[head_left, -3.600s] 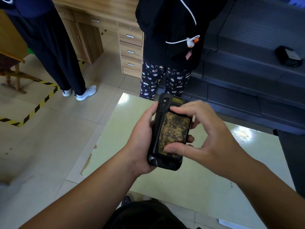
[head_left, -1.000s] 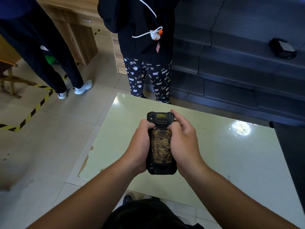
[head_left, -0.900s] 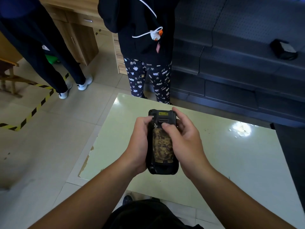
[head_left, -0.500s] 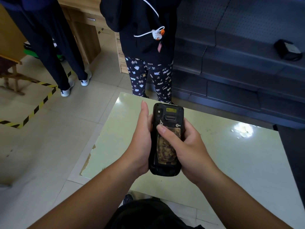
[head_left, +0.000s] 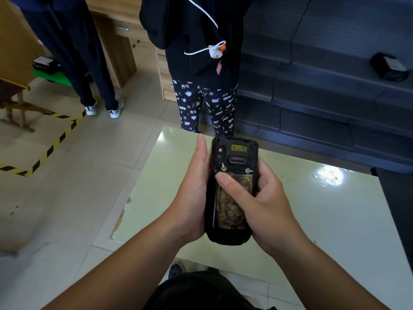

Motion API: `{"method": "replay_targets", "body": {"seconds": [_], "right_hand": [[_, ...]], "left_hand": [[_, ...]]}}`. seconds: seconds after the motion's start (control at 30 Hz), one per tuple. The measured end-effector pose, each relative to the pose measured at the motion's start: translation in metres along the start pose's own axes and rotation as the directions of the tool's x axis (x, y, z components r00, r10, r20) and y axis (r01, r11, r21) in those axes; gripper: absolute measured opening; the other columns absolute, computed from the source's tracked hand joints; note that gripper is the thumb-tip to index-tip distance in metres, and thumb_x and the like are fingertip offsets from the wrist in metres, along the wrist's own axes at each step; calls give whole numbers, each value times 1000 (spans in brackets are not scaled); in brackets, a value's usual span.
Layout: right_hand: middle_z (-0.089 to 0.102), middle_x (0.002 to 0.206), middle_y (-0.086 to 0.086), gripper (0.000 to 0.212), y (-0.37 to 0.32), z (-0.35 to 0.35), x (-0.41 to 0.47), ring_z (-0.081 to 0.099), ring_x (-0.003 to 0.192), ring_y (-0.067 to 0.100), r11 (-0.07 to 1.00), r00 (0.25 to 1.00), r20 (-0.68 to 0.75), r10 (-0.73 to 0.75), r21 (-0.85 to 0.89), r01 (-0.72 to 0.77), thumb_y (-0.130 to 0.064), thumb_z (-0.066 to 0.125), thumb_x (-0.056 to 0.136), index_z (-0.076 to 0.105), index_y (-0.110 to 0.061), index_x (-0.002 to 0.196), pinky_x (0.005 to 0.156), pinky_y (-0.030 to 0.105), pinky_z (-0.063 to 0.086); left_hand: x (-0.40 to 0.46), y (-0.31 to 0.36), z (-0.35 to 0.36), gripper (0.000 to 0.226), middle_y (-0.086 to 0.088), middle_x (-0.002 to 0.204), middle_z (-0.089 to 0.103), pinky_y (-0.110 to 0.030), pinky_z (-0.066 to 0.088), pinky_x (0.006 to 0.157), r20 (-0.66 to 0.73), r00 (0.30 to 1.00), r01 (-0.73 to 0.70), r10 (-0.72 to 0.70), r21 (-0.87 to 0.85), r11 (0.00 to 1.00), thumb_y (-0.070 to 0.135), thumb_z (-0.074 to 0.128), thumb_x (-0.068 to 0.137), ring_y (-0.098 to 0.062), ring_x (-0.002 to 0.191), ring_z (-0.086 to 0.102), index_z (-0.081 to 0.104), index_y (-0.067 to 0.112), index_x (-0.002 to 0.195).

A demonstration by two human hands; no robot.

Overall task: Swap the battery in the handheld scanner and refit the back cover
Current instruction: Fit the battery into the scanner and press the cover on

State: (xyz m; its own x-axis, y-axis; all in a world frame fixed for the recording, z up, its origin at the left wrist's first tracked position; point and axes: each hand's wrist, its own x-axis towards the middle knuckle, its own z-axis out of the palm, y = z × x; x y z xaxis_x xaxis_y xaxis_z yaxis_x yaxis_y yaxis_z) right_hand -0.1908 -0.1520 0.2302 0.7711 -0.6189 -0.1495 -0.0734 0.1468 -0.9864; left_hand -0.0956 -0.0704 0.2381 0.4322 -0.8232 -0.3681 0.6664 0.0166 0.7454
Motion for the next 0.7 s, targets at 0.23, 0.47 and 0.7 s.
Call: {"method": "replay_targets", "body": {"seconds": [0.23, 0.47, 0.7], "right_hand": [[80, 105, 0, 53, -37, -5, -28, 78, 93, 13, 987, 984, 82, -160, -8, 161, -12, 85, 76, 64, -24, 123, 75, 20, 61], [79, 107, -1, 53, -48, -7, -34, 77, 98, 15, 975, 969, 108, -223, 17, 222, -14, 84, 74, 66, -29, 122, 80, 22, 60], [81, 101, 4, 30, -53, -2, -21, 78, 94, 21, 988, 1000, 6, 25, 151, -25, -25, 77, 76, 77, -26, 106, 78, 35, 60]], "left_hand": [[-24, 15, 10, 84, -23, 131, 68, -44, 53, 105, 148, 983, -113, 112, -3, 994, 77, 28, 87, -32, 123, 66, 65, 16, 131], [-36, 24, 22, 84, -20, 135, 67, -51, 43, 114, 222, 963, -149, 154, -37, 988, 74, 37, 82, -31, 127, 64, 64, 14, 134], [-29, 24, 23, 79, -14, 127, 73, -48, 50, 109, 195, 980, -40, 38, 9, 999, 73, 30, 89, -27, 122, 68, 72, 16, 125]]}}
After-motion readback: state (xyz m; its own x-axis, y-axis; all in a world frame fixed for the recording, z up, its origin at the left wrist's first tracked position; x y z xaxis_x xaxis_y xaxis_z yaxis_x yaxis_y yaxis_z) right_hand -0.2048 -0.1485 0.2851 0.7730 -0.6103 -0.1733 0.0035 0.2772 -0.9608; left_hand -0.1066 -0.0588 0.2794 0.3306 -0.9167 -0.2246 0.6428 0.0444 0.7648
